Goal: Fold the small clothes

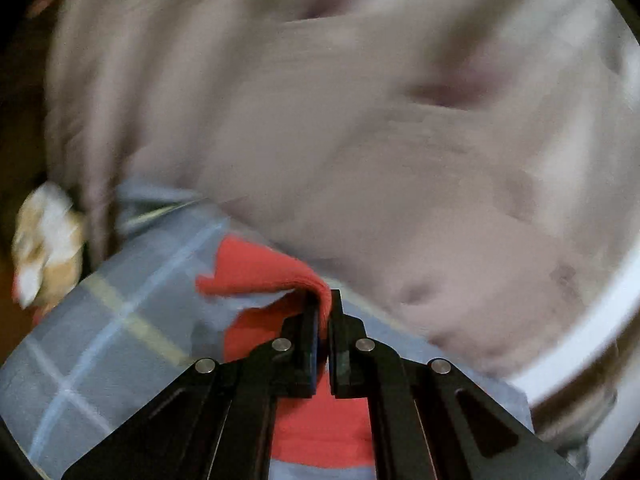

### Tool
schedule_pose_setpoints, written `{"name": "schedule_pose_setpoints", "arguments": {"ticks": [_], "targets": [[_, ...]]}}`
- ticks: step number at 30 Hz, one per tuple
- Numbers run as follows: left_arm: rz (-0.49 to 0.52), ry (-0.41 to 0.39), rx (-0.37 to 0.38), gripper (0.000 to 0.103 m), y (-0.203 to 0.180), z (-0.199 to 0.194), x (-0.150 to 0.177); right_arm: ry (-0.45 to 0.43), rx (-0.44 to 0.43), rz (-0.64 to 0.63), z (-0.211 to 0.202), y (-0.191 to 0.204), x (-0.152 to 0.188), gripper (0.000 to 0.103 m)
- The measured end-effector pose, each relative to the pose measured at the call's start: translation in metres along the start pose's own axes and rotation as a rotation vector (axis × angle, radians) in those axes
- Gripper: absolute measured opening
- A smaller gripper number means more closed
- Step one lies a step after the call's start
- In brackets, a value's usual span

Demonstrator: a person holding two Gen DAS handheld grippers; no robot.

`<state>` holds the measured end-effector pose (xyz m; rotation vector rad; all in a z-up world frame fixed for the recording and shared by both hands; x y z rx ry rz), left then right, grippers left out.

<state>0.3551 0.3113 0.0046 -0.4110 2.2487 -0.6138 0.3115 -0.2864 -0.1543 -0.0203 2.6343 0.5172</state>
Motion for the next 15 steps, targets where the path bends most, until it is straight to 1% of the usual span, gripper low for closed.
{"name": "schedule_pose_setpoints", "arguments": {"ticks": [2, 3, 4, 5, 6, 9, 10, 12, 13, 14, 15], "targets": [[0.133, 0.011, 0.069, 0.003, -0.074, 0.005, 0.005, -0.014, -0.013, 0.006, -0.003, -0.002, 0.001, 0.088], [0.178, 0.019, 0.086, 0.003, -0.100, 0.011, 0.009, -0.022, -0.022, 0.012, -0.005, -0.003, 0.002, 0.088], [0.248, 0.039, 0.109, 0.003, -0.140, 0.022, 0.018, -0.030, -0.031, 0.017, -0.007, -0.005, 0.002, 0.088], [0.280, 0.056, 0.125, 0.003, -0.162, 0.030, 0.026, -0.036, -0.041, 0.023, -0.008, -0.006, 0.003, 0.089], [0.317, 0.090, 0.149, 0.003, -0.191, 0.045, 0.038, -0.043, -0.050, 0.029, -0.010, -0.008, 0.003, 0.089], [0.386, 0.167, 0.178, 0.003, -0.247, 0.089, 0.073, -0.054, -0.072, 0.038, -0.012, -0.009, 0.003, 0.091], [0.412, 0.206, 0.188, 0.003, -0.267, 0.111, 0.090, -0.056, -0.078, 0.039, -0.012, -0.009, 0.004, 0.091], [0.445, 0.276, 0.205, 0.003, -0.291, 0.143, 0.119, -0.061, -0.088, 0.042, -0.013, -0.010, 0.003, 0.092], [0.470, 0.308, 0.201, 0.004, -0.302, 0.162, 0.135, -0.063, -0.094, 0.044, -0.013, -0.010, 0.003, 0.092], [0.496, 0.330, 0.203, 0.004, -0.310, 0.179, 0.150, -0.064, -0.101, 0.046, -0.013, -0.011, 0.003, 0.092], [0.513, 0.343, 0.228, 0.004, -0.314, 0.191, 0.162, -0.067, -0.110, 0.050, -0.014, -0.012, 0.003, 0.092]]}}
Point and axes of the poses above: each gripper's, at about its wrist camera, not at the fingertips, and z roughly the way its jaws point, y to its left, x to its underside, the point moved 2 cm from there along z, roughly the way its jaws point, and after that the axes turned 15 degrees about y, right-handed, at the moved point
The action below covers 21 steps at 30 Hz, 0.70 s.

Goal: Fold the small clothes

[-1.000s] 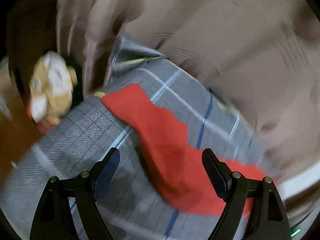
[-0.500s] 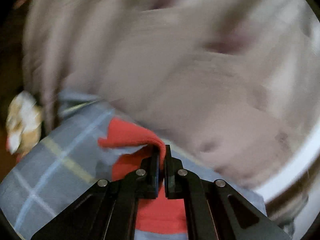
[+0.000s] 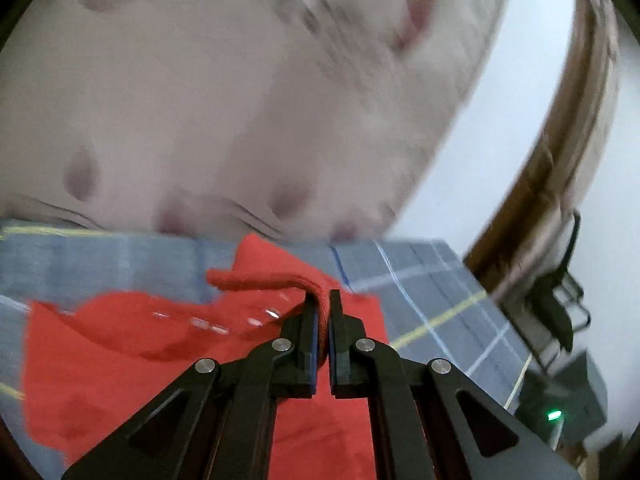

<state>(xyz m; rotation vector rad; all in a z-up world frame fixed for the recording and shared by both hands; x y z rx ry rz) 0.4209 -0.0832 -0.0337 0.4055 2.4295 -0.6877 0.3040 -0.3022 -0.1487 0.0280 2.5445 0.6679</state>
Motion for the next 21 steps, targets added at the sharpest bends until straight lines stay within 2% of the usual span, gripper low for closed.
{"name": "schedule_pose_setpoints", "arguments": {"ticks": [1, 3, 6, 8, 10, 11, 13, 16, 17, 19, 21], "targets": [[0.039, 0.007, 0.064, 0.004, -0.007, 0.019, 0.007, -0.001, -0.005, 0.003, 0.000, -0.001, -0.001, 0.093], [0.086, 0.030, 0.110, 0.008, -0.014, 0.040, 0.015, -0.004, -0.016, 0.008, 0.000, -0.002, -0.001, 0.093], [0.126, 0.118, 0.095, 0.013, -0.018, 0.071, 0.022, -0.008, -0.026, 0.009, -0.001, -0.002, 0.000, 0.093], [0.104, 0.156, 0.111, 0.026, -0.016, 0.075, 0.027, -0.013, -0.031, 0.010, -0.002, -0.003, 0.000, 0.094], [0.074, 0.157, 0.114, 0.065, -0.014, 0.064, 0.030, -0.019, -0.037, 0.011, -0.003, -0.004, 0.001, 0.094], [0.059, 0.127, 0.111, 0.072, -0.013, 0.053, 0.034, -0.025, -0.041, 0.014, -0.004, -0.004, 0.002, 0.094], [0.002, 0.028, 0.084, 0.097, -0.003, 0.020, 0.038, -0.049, -0.052, 0.022, -0.009, -0.006, 0.003, 0.094], [-0.079, -0.058, 0.061, 0.101, 0.025, -0.016, 0.050, -0.043, -0.067, 0.023, -0.016, -0.007, 0.003, 0.094], [-0.106, -0.070, 0.024, 0.101, 0.039, -0.027, 0.059, -0.039, -0.066, 0.014, -0.018, -0.006, 0.002, 0.094], [-0.140, -0.057, -0.034, 0.101, 0.066, -0.040, 0.073, -0.038, -0.028, -0.024, -0.021, -0.002, -0.002, 0.093], [-0.180, -0.047, -0.054, 0.101, 0.091, -0.046, 0.090, -0.044, 0.012, -0.057, -0.023, 0.000, -0.010, 0.091]]}}
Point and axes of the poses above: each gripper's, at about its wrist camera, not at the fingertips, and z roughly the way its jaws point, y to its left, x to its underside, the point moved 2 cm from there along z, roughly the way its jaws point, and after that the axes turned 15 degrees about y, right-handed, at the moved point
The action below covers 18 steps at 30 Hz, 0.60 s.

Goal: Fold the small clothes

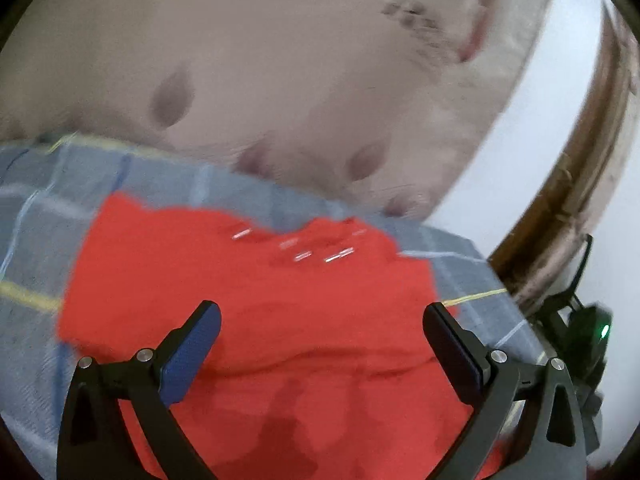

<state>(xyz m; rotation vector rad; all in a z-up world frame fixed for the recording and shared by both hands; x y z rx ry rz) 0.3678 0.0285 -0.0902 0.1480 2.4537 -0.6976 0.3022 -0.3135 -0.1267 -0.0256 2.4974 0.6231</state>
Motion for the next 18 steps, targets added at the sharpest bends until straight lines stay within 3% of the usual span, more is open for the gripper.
{"name": "schedule_pose_setpoints", "arguments": {"ticks": [2, 4, 6, 8, 9, 10, 15, 18], "targets": [[-0.044, 0.006, -0.029, 0.101, 0.026, -0.001, 0.014, 0.008, 0.026, -0.024, 0.002, 0.000, -0.014, 0.088], [-0.100, 0.005, -0.023, 0.101, 0.045, 0.002, 0.027, 0.034, 0.047, -0.044, 0.011, -0.003, -0.030, 0.073], [-0.199, 0.017, 0.058, 0.101, 0.062, 0.004, 0.034, 0.092, 0.057, -0.057, 0.027, -0.006, -0.044, 0.061], [-0.235, -0.017, 0.068, 0.101, 0.070, 0.000, 0.036, 0.147, 0.080, -0.053, 0.044, -0.011, -0.053, 0.050], [-0.236, -0.018, 0.066, 0.101, 0.070, -0.001, 0.037, 0.175, 0.084, -0.051, 0.051, -0.013, -0.055, 0.035], [-0.233, -0.014, 0.064, 0.101, 0.069, -0.001, 0.038, 0.194, 0.107, -0.060, 0.055, -0.011, -0.055, 0.011], [-0.234, -0.006, 0.048, 0.101, 0.067, 0.001, 0.035, 0.174, 0.142, -0.131, 0.046, 0.011, -0.063, 0.008], [-0.242, -0.012, 0.039, 0.101, 0.067, 0.000, 0.035, 0.083, 0.112, -0.125, 0.022, 0.017, -0.087, 0.008]]}}
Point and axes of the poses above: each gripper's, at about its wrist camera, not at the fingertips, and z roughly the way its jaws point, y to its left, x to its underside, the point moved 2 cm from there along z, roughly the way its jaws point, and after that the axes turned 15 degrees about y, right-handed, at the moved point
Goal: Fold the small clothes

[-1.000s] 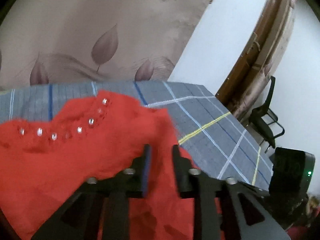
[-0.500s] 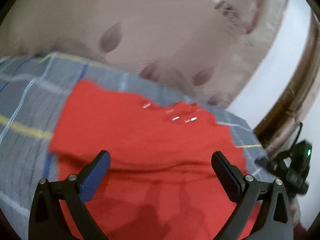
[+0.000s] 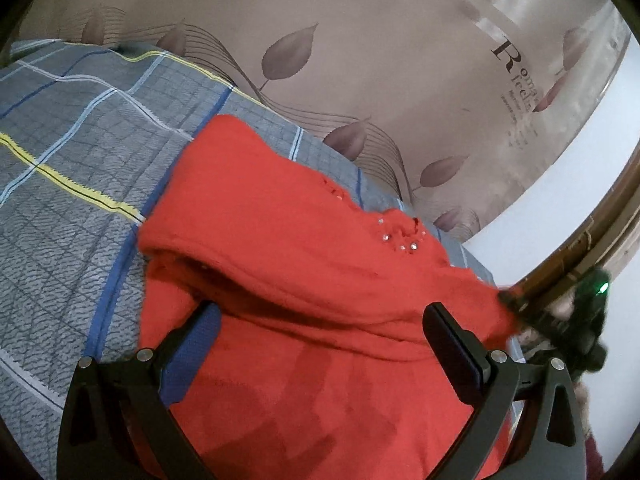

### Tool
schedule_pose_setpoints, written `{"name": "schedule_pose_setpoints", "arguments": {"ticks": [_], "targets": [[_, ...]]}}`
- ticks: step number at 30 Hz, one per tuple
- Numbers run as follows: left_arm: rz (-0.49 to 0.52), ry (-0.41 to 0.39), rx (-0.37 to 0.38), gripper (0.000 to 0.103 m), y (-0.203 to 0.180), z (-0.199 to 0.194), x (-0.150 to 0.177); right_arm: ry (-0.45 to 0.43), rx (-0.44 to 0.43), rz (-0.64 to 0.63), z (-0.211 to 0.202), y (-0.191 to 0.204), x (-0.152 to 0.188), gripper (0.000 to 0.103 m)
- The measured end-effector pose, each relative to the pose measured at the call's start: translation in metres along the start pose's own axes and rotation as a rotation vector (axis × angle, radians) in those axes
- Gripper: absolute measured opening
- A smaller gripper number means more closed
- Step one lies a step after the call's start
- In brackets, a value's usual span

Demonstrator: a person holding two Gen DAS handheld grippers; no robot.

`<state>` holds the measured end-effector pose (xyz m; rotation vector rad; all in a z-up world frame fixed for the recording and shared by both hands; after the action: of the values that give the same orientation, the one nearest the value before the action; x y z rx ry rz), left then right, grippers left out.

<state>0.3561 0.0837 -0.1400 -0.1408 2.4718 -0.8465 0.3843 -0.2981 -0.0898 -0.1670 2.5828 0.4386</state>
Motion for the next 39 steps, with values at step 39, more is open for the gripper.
{"name": "schedule_pose_setpoints", "arguments": {"ticks": [39], "targets": [[-0.026, -0.011, 0.055, 0.101, -0.005, -0.010, -0.008, 0.059, 0.052, 0.077, 0.082, -0.055, -0.018, 0.008]]}}
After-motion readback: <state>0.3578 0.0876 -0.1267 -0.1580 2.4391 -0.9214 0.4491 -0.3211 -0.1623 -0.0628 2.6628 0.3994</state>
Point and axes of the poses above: each gripper's, at about its wrist camera, not at the fingertips, and z roughly the way its jaws point, y to its left, x to its underside, the point moved 2 cm from there along z, roughly the way its jaws point, and after that the axes turned 15 degrees about y, right-handed, at the moved point
